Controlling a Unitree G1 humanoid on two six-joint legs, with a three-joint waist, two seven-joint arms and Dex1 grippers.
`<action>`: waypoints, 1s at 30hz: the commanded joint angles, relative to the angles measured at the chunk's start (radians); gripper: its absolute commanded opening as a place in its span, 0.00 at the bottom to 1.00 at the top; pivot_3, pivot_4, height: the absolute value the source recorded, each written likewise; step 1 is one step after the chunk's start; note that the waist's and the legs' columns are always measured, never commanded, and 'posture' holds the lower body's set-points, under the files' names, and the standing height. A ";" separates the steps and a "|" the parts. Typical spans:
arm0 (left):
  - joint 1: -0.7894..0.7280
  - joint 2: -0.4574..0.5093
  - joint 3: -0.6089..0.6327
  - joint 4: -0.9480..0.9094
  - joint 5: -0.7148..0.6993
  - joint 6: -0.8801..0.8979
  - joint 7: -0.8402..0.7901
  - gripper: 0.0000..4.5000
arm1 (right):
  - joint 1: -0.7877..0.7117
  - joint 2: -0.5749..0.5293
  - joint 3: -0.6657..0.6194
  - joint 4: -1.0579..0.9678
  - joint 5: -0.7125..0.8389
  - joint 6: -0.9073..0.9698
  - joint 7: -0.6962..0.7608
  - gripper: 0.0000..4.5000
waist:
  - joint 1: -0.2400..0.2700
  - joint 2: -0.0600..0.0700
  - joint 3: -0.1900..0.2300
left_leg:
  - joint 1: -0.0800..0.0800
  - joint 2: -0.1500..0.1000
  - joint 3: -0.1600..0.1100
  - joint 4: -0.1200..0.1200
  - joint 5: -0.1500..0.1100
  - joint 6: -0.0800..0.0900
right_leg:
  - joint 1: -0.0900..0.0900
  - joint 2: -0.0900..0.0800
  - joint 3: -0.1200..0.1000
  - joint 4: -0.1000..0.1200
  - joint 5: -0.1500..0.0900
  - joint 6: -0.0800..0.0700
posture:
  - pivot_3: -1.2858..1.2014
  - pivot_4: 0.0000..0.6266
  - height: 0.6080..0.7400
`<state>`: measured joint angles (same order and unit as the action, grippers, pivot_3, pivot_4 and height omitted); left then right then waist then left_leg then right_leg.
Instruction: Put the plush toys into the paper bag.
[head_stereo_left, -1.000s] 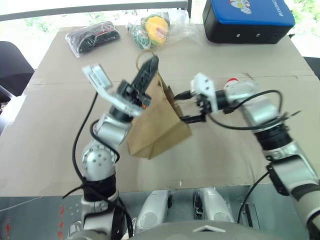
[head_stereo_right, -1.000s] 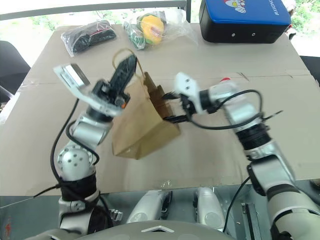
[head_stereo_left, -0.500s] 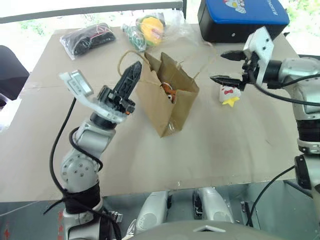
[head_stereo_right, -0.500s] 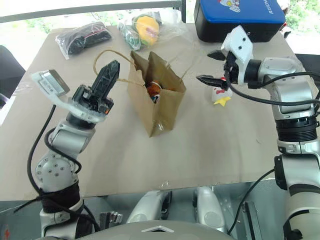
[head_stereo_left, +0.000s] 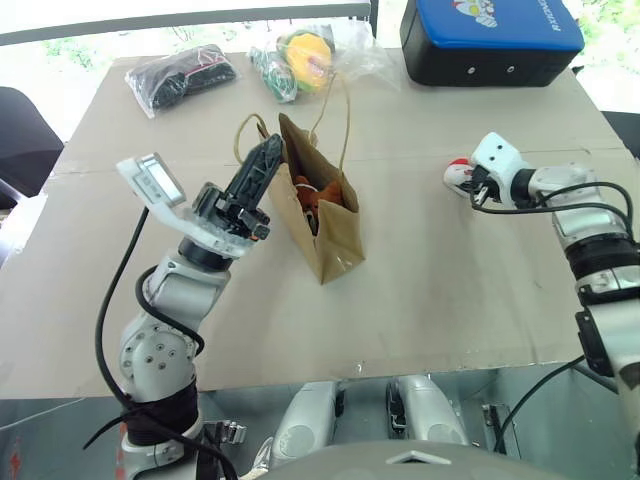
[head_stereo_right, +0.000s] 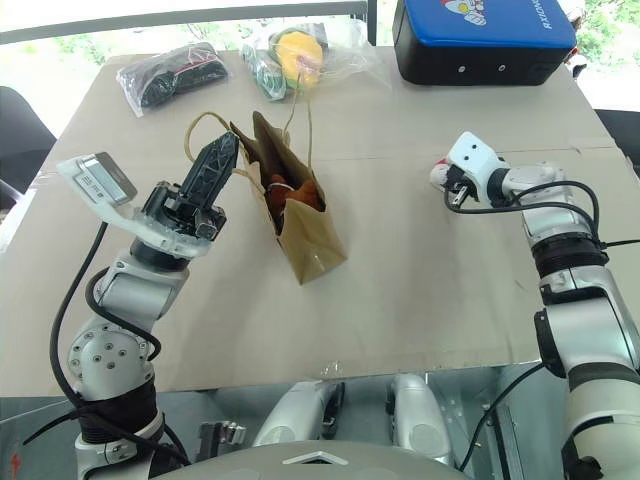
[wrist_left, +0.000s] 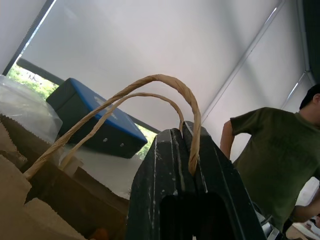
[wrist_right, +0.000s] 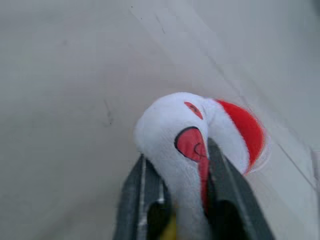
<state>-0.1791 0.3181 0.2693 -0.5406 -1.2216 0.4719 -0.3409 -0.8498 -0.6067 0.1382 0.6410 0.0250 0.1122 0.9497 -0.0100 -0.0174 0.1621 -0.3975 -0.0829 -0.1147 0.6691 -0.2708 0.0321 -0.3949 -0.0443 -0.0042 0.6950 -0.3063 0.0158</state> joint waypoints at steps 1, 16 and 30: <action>-0.038 0.009 0.008 -0.022 -0.021 -0.013 -0.005 0.00 | -0.011 0.003 -0.179 -0.364 0.337 0.214 0.137 0.00 | -0.006 0.003 0.002 | 0.000 0.000 0.000 0.000 0.000 0.000 | 0.000 0.000 0.000 0.000 0.000 0.000 | 0.52 0.24 1.00; -0.066 0.030 0.011 0.026 -0.022 0.002 -0.052 0.00 | -0.191 0.261 -0.006 -0.656 0.525 0.607 -0.059 0.00 | 0.001 0.001 0.001 | 0.001 0.000 -0.002 0.000 0.000 0.000 | -0.001 0.000 0.000 0.000 0.000 0.000 | 0.52 0.24 1.00; 0.002 0.010 0.000 -0.045 -0.029 -0.011 -0.040 0.00 | -0.299 0.329 0.304 -0.240 0.197 0.390 0.123 0.00 | -0.012 0.002 0.001 | 0.001 0.000 -0.002 -0.001 0.000 0.000 | -0.002 0.000 0.000 0.001 0.000 0.000 | 0.52 0.24 1.00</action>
<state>-0.1813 0.3253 0.2646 -0.5268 -1.2328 0.4741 -0.3755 -1.1226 -0.2963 0.4141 0.3672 0.2660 0.5648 1.0560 -0.0219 -0.0158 0.1628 -0.3969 -0.0830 -0.1165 0.6681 -0.2708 0.0321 -0.3966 -0.0438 -0.0043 0.6955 -0.3062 0.0159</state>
